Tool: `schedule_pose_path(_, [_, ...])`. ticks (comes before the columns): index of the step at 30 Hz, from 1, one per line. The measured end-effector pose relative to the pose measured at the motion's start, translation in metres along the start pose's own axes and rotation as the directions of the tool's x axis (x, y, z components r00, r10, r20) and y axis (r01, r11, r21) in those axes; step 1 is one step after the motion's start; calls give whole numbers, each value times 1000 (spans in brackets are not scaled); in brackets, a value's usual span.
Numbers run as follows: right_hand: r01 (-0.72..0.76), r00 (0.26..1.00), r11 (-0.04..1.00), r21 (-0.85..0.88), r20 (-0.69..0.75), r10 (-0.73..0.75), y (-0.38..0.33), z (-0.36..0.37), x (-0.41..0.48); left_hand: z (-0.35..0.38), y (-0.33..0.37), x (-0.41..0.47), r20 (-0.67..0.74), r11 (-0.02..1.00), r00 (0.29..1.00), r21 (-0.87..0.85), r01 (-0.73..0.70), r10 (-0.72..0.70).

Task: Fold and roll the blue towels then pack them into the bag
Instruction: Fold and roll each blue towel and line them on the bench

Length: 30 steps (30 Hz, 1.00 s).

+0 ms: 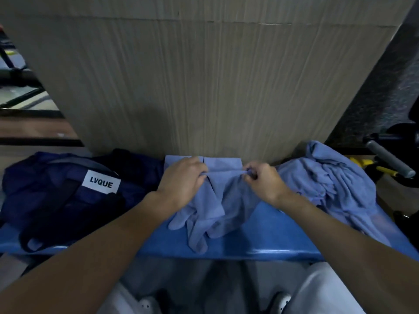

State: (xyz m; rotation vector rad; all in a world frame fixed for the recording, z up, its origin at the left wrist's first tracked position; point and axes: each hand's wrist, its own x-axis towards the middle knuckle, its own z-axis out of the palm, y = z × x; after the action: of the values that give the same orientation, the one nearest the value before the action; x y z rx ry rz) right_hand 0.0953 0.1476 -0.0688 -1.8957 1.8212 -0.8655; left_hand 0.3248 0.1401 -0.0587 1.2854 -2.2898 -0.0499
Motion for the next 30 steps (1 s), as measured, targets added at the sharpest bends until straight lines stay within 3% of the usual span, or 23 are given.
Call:
schedule_pose_path(2, [32,969,999,-34,246,-22,8,2,-5,12,-4,-7,51,998,997,33,61,-62])
schedule_pose_path(4, [26,871,991,-131,490,42,15,6,-10,24,-8,-21,119,985,979,44,164,-168])
schedule_pose_path(5, [4,838,989,-151,540,79,18,8,-14,29,-9,-29,159,972,959,54,228,-234])
schedule_pose_path(10, [-28,920,995,-92,387,62,35,28,-20,55,-10,-58,310,905,854,52,423,-417])
schedule_pose_path(16, [-98,897,989,-110,421,135,38,51,-27,75,1,-57,388,819,791,-138,557,-473])
schedule_pose_path(21, [-127,889,982,-139,424,175,47,64,-24,94,5,-47,229,704,802,-388,594,-551])
schedule_pose_path(25, [-170,911,964,-206,341,233,57,77,-18,95,7,-40,100,701,837,-497,511,-538])
schedule_pose_path(30, [-209,944,964,-162,224,242,63,87,-11,84,1,-27,4,716,863,-558,421,-505])
